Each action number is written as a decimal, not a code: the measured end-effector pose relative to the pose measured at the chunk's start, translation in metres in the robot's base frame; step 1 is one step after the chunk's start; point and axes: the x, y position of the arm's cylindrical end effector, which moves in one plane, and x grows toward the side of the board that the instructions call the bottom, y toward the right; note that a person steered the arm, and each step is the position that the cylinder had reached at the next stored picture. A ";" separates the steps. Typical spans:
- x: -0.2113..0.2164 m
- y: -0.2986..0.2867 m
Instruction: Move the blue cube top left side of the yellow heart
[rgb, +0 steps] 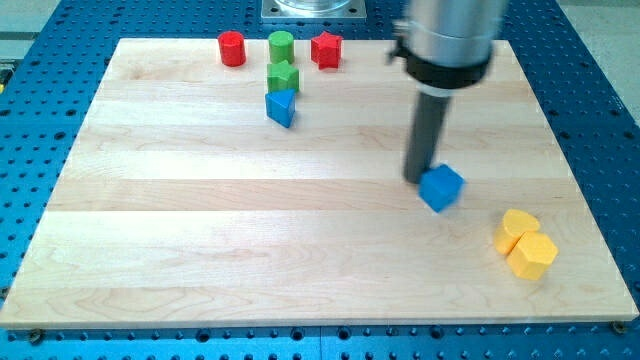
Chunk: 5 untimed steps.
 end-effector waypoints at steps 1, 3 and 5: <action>0.018 0.003; 0.040 -0.032; 0.018 -0.210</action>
